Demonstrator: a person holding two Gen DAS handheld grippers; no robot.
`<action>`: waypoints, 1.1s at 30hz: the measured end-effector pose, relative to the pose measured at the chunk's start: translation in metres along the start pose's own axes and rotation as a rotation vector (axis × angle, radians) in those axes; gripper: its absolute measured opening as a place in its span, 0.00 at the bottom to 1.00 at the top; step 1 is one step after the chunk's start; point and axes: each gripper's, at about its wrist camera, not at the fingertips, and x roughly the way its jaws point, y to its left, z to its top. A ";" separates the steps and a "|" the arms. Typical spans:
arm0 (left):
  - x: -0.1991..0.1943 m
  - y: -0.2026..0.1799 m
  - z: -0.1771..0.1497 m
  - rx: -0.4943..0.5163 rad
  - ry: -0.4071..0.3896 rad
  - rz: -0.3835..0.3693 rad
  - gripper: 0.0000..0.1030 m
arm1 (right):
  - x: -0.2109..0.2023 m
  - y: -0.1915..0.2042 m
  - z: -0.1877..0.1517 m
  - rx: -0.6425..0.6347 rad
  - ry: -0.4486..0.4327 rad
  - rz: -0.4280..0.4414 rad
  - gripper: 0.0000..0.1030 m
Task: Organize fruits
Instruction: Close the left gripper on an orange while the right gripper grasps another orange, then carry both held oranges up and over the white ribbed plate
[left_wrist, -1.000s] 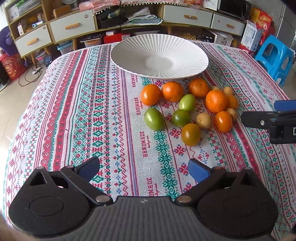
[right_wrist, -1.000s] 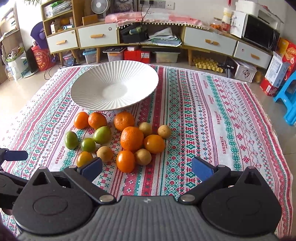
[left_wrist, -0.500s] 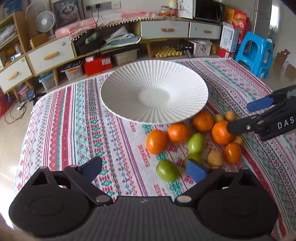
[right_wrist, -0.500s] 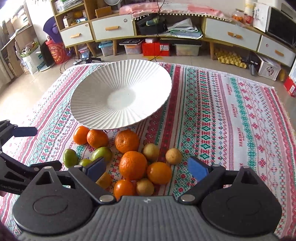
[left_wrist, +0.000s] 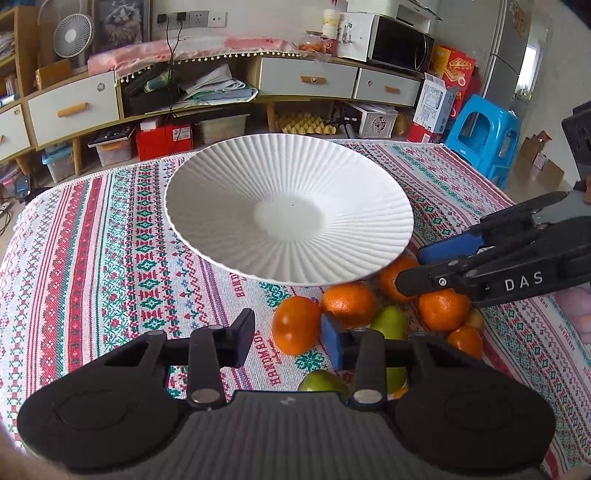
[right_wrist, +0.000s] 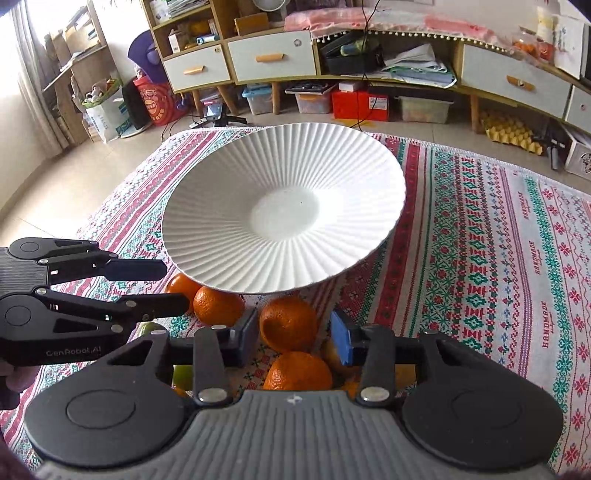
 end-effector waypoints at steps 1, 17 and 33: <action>0.003 0.000 0.001 0.006 0.006 0.000 0.41 | 0.001 0.001 -0.001 -0.006 0.005 -0.001 0.37; 0.007 0.009 0.000 -0.046 0.018 0.009 0.31 | 0.004 0.008 0.000 -0.019 0.016 -0.009 0.31; -0.013 -0.003 0.003 0.003 0.018 0.006 0.31 | -0.013 0.007 0.002 -0.012 -0.002 -0.046 0.30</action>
